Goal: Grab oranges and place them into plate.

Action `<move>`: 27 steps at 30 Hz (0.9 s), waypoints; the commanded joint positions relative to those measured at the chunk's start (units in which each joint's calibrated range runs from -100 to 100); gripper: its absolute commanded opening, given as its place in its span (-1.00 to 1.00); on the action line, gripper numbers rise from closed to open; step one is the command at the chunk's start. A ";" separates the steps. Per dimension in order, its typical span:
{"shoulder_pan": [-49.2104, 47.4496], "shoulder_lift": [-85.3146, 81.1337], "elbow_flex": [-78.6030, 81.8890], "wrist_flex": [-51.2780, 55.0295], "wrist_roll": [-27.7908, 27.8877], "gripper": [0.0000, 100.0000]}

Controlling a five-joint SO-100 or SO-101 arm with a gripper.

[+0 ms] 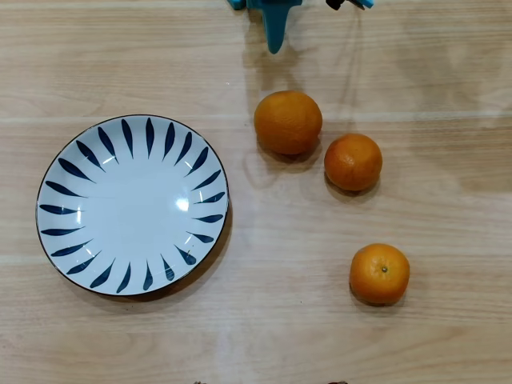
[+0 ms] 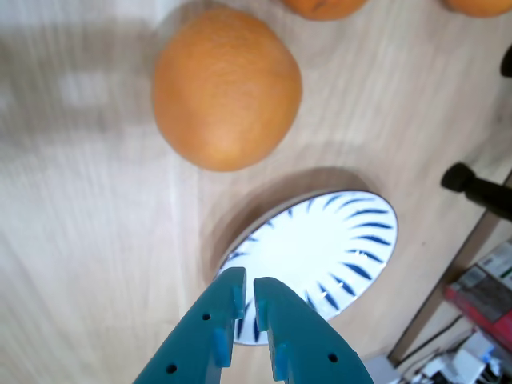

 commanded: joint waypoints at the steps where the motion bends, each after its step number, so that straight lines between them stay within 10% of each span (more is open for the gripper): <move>1: 0.46 4.39 -4.39 0.38 -3.40 -0.96; 21: -6.07 21.72 -18.97 8.63 -20.75 -0.93; 27: -8.81 22.05 -18.79 9.40 -23.16 -0.48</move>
